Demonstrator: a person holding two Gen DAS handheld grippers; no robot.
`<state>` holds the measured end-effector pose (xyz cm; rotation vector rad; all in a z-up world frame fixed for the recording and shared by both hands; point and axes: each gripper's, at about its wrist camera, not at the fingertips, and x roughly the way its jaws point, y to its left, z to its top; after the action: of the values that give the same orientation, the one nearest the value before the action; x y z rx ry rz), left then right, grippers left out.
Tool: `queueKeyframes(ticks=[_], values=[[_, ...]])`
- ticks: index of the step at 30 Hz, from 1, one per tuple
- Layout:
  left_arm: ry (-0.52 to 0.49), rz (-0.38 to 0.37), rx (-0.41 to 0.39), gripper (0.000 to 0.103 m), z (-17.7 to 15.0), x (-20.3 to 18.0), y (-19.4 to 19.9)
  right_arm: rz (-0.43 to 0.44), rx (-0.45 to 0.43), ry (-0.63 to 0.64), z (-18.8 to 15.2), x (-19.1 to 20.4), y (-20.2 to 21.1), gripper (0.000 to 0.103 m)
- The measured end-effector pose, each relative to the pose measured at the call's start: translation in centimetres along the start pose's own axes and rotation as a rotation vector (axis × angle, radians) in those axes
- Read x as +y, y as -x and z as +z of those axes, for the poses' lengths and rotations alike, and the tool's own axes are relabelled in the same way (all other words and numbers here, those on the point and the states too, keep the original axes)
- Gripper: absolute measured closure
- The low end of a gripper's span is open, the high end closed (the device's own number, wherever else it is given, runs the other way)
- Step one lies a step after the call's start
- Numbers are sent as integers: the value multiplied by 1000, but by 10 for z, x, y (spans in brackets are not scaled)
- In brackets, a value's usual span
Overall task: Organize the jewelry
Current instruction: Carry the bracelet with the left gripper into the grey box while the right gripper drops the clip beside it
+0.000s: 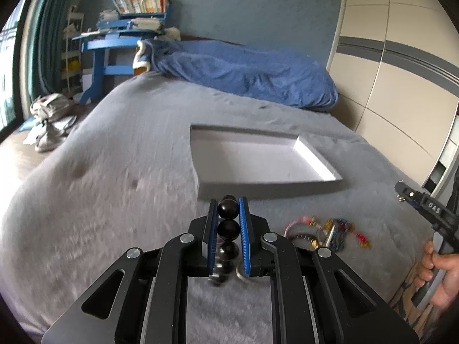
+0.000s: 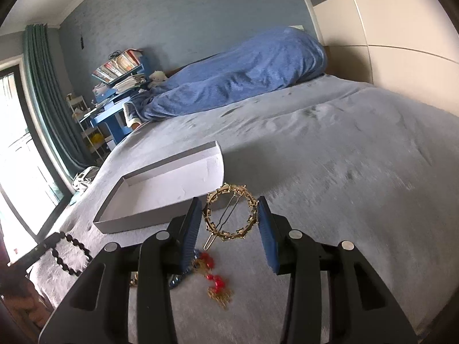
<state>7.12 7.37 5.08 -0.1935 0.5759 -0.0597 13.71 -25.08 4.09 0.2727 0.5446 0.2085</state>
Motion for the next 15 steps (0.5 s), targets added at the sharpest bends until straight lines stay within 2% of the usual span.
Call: queueKeyframes(ticks=[7,15], values=[[-15,-21,-38,88,33,-6,-1,42,9,80,20,26,-24,64],[-82,-53,-84,88,71,-26,-20,86,43,174,46,64,-68,64]])
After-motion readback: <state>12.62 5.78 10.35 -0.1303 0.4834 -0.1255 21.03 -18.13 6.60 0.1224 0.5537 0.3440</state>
